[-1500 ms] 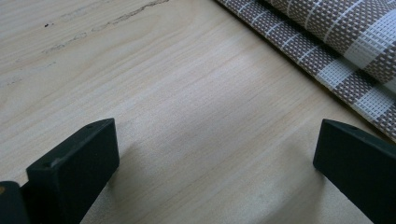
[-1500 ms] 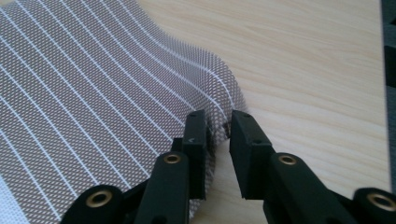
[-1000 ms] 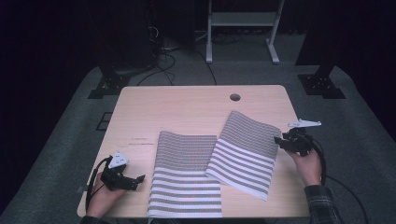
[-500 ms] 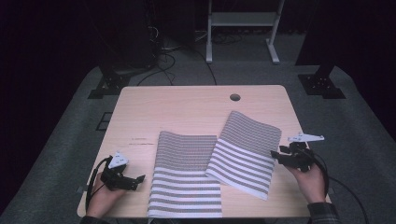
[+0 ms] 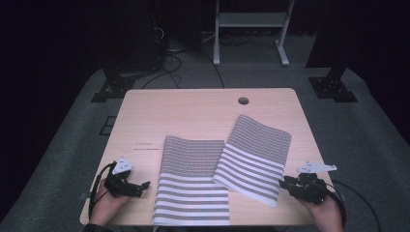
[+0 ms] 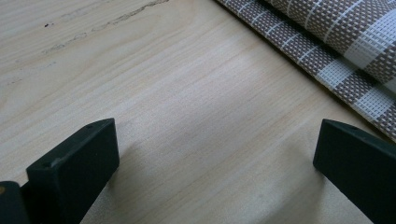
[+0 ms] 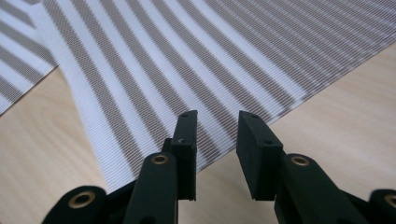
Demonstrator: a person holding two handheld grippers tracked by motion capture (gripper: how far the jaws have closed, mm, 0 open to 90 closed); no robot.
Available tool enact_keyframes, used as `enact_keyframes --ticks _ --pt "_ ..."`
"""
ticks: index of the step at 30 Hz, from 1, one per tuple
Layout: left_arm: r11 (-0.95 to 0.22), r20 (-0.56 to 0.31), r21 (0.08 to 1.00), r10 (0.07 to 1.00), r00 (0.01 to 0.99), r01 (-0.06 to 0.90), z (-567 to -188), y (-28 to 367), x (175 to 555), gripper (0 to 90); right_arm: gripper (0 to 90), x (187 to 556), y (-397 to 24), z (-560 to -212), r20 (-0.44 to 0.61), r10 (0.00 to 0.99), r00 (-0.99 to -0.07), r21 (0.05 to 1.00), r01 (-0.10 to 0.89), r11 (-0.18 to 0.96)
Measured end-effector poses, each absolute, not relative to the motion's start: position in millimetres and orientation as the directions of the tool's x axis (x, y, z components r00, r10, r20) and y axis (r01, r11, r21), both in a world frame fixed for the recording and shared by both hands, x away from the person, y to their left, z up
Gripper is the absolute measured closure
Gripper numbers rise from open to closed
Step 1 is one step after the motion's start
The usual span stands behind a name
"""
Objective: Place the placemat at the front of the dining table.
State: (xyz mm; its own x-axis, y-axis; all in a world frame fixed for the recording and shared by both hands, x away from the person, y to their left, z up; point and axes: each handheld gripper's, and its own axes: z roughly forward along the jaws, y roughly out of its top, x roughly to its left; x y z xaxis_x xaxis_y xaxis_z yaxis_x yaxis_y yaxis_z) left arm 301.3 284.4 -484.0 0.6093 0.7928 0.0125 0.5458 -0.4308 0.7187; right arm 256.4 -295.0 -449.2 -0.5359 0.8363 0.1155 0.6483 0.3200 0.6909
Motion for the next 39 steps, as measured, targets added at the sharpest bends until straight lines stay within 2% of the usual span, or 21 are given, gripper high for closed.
enact_keyframes --ticks 4,10,20,25,26,32,39 --pt "-0.431 0.013 0.719 0.793 0.609 0.546 -484.0 284.4 301.3 0.0 65.8 248.6 -290.8 -452.9 0.124 0.827 -0.548 0.685 0.65 0.329" --pt "-0.431 0.013 0.718 0.793 0.61 0.546 -484.0 284.4 301.3 0.0 59.3 234.1 -276.8 -460.9 0.113 0.812 -0.573 0.657 0.656 0.372" --pt "-0.431 0.013 0.719 0.793 0.61 0.546 -484.0 284.4 301.3 0.0 57.7 230.4 -262.8 -466.8 0.061 0.789 -0.612 0.624 0.64 0.448" --pt "-0.431 0.013 0.719 0.793 0.609 0.546 -484.1 284.4 301.3 0.0 61.8 229.0 -260.4 -466.8 0.029 0.79 -0.612 0.618 0.633 0.467" --pt "-0.431 0.013 0.719 0.793 0.609 0.546 -484.0 284.4 301.3 0.0 69.3 229.8 -261.4 -466.3 0.029 0.792 -0.609 0.615 0.636 0.466" --pt "-0.431 0.013 0.719 0.793 0.609 0.546 -484.0 284.4 301.3 0.0 81.6 233.9 -270.4 -465.9 0.055 0.8 -0.597 0.616 0.651 0.444" --pt "-0.431 0.013 0.719 0.793 0.61 0.546 -484.0 284.4 301.3 0.0 85.2 237.3 -280.4 -463.5 0.003 0.822 -0.569 0.611 0.652 0.449"
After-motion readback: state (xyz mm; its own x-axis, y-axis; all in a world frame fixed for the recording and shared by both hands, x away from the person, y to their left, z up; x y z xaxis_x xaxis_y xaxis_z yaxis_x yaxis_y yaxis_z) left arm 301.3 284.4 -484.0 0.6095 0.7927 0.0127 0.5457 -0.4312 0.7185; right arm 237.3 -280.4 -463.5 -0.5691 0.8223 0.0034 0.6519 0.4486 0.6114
